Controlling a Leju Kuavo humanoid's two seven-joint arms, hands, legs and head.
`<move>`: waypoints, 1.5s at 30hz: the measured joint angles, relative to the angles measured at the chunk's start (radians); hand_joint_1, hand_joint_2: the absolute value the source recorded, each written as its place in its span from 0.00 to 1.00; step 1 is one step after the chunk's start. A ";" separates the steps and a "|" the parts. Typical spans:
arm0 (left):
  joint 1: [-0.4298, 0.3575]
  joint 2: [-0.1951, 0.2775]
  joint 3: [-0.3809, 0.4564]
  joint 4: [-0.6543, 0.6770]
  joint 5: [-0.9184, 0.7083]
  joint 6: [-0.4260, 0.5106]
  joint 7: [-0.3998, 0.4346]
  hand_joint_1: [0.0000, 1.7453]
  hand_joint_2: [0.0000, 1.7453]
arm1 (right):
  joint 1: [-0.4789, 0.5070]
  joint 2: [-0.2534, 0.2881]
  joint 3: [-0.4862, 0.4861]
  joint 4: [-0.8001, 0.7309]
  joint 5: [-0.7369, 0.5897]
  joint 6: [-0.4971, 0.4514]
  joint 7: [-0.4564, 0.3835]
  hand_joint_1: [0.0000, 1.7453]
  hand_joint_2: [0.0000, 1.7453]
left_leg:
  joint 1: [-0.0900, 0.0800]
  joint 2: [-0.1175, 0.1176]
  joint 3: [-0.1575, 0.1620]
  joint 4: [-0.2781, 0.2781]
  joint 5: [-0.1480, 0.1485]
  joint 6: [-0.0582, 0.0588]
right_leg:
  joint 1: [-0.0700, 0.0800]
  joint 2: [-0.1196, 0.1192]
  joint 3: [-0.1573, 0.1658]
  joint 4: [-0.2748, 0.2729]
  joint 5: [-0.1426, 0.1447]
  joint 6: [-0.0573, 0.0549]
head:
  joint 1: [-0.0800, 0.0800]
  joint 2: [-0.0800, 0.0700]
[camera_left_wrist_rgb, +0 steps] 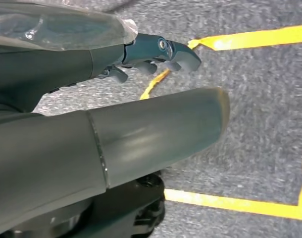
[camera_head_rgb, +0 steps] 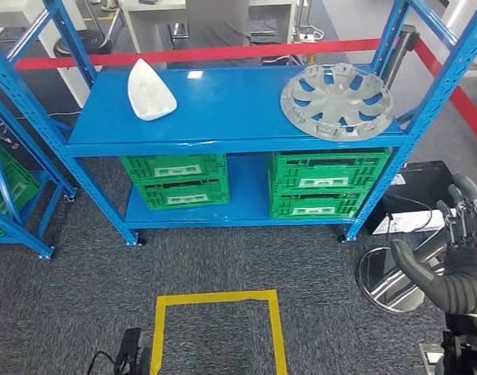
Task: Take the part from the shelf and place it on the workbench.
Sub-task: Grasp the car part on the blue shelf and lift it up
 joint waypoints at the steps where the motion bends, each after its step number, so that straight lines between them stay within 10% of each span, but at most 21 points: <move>1: 0.000 0.000 0.000 0.000 0.000 0.000 0.000 0.00 0.00 | 0.000 0.000 0.001 0.000 0.000 0.000 0.001 0.00 1.00 | 0.000 0.000 0.006 0.000 -0.006 0.001 | -0.002 -0.001 -0.043 0.071 -0.022 0.003 | 0.002 0.000; 3: 0.001 -0.002 0.000 0.000 0.000 0.000 0.000 0.00 0.00 | 0.002 0.000 0.002 0.001 0.000 0.000 0.005 0.00 1.00 | 0.000 0.000 0.021 0.000 -0.019 0.000 | -0.005 -0.002 -0.096 0.132 -0.013 0.009 | 0.004 0.000; 6: 0.003 -0.004 0.000 0.000 -0.002 0.000 0.000 0.00 0.00 | 0.003 0.000 0.002 0.001 0.000 0.000 0.010 0.00 1.00 | 0.001 -0.002 0.055 0.002 -0.046 -0.009 | -0.008 -0.007 -0.053 -0.030 0.119 0.011 | 0.006 0.000; 8: 0.001 -0.005 0.000 0.000 -0.004 0.000 -0.001 0.00 0.00 | 0.005 0.000 0.002 0.000 0.000 0.000 0.013 0.00 1.00 | -0.001 -0.004 0.064 0.008 -0.060 -0.020 | -0.007 -0.008 -0.012 -0.130 0.157 0.001 | 0.009 0.000; 13: -0.004 -0.003 0.000 0.000 -0.007 0.000 -0.002 0.00 0.00 | 0.008 0.000 0.001 -0.003 0.000 0.000 0.014 0.00 1.00 | -0.002 -0.002 0.048 0.048 -0.088 -0.043 | -0.011 -0.002 0.010 -0.159 0.143 -0.031 | 0.002 0.000; 17: -0.004 -0.004 0.000 0.000 -0.007 0.000 -0.002 0.00 0.00 | 0.009 0.000 0.002 -0.005 0.000 0.000 0.014 0.00 1.00 | 0.009 -0.001 -0.111 0.306 -0.169 -0.064 | -0.015 -0.004 0.026 -0.163 0.129 -0.043 | -0.005 0.000; 19: -0.002 -0.005 0.000 0.000 -0.008 0.000 -0.002 0.00 0.00 | 0.009 0.000 0.002 -0.005 0.000 0.000 0.015 0.00 1.00 | 0.013 -0.001 -0.138 0.306 -0.126 -0.064 | -0.015 -0.001 0.039 -0.163 0.119 -0.042 | -0.007 0.000; 23: -0.005 -0.001 0.000 0.000 -0.010 0.000 -0.002 0.00 0.00 | 0.010 0.000 0.002 -0.005 0.002 0.000 0.017 0.00 1.00 | 0.003 -0.001 -0.045 0.051 0.009 -0.036 | -0.014 0.004 0.067 -0.169 0.094 -0.030 | -0.012 0.000; 28: -0.007 -0.001 0.000 0.000 -0.011 -0.004 -0.001 0.00 0.00 | 0.012 -0.001 0.001 -0.007 0.003 -0.001 0.018 0.00 1.00 | 0.003 -0.001 0.002 -0.007 0.005 -0.009 | -0.013 0.001 0.080 -0.141 0.087 0.001 | -0.009 0.000; 31: -0.008 -0.002 0.000 0.000 -0.011 -0.006 -0.001 0.00 0.00 | 0.011 -0.001 0.000 -0.008 0.003 -0.002 0.019 0.00 1.00 | 0.005 -0.001 0.025 -0.014 -0.005 -0.002 | -0.015 -0.002 -0.010 0.025 0.008 0.008 | 0.000 0.000; 34: -0.005 -0.003 0.000 0.000 -0.012 -0.006 -0.001 0.00 0.00 | 0.014 -0.001 0.000 -0.008 0.003 -0.002 0.020 0.00 1.00 | 0.005 -0.002 0.044 -0.013 -0.023 -0.005 | -0.015 -0.003 -0.089 0.102 0.007 0.008 | 0.004 0.000; 38: -0.005 -0.007 0.000 0.000 -0.012 -0.006 -0.001 0.00 0.00 | 0.014 -0.001 0.001 -0.007 0.003 -0.002 0.021 0.00 1.00 | 0.004 -0.002 0.081 -0.009 -0.054 -0.021 | -0.012 -0.010 -0.023 -0.131 0.150 0.002 | 0.010 0.000; 43: -0.006 -0.005 0.000 0.000 -0.011 -0.006 0.000 0.00 0.00 | 0.018 -0.001 0.001 -0.009 0.007 -0.004 0.025 0.00 1.00 | 0.003 -0.001 0.080 0.032 -0.076 -0.046 | -0.012 -0.010 0.010 -0.163 0.152 -0.031 | 0.010 0.000; 45: -0.008 -0.005 0.000 0.000 -0.010 -0.006 0.000 0.00 0.00 | 0.018 -0.001 0.001 -0.010 0.009 -0.005 0.026 0.00 1.00 | 0.008 0.000 0.021 0.135 -0.108 -0.058 | -0.015 -0.011 0.020 -0.165 0.145 -0.038 | 0.007 0.000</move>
